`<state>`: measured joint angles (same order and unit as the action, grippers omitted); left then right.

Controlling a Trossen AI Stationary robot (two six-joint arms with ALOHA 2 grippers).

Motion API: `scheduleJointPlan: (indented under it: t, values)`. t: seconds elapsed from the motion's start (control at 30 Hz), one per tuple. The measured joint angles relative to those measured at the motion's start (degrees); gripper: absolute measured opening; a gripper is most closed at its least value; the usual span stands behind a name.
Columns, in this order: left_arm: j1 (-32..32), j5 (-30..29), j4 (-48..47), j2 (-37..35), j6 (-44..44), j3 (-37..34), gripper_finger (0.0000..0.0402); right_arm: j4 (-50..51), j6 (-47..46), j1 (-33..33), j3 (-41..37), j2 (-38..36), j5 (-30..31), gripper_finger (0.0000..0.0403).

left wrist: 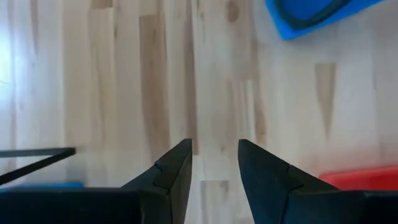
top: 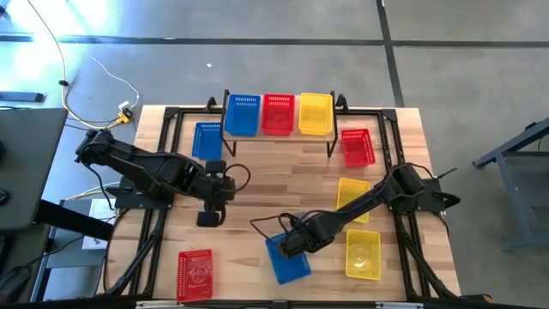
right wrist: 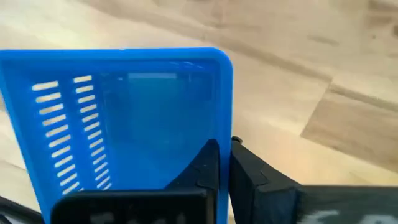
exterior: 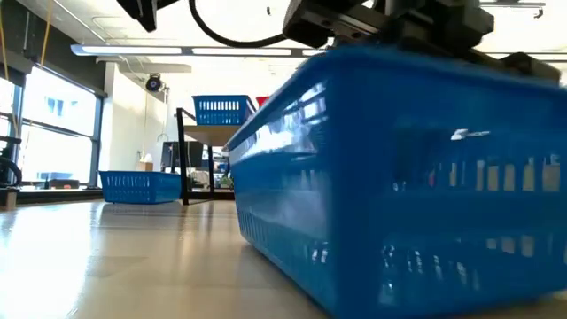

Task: Stack baskets on shelf by color
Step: Stack the bottom blue bin on top of the blue bin on the shelf

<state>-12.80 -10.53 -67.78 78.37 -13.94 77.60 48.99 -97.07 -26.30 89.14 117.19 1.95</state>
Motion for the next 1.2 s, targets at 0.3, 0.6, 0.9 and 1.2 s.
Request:
scheduleJointPlan:
  t: [0.3, 0.6, 0.9, 1.2]
  values:
    - [-4.9, -0.7, 7.1, 0.0, -2.4, 0.0, 0.0119, -2.3, -0.1, 3.1, 0.0, -4.2, 10.9, 0.0002]
    - [-7.7, -7.9, 8.1, 0.0, -0.9, 0.0, 0.0119, -8.3, 5.9, 7.1, 0.0, -8.0, 22.1, 0.0001]
    - [-8.0, -9.7, 8.0, 0.0, 0.6, 0.0, 0.0119, -18.0, 16.4, 12.7, 0.0, -9.2, 24.8, 0.0]
    - [-9.7, -12.2, 7.8, 0.3, 0.8, 0.0, 0.0119, -20.1, 18.7, 16.2, 0.0, -9.2, 25.0, 0.0]
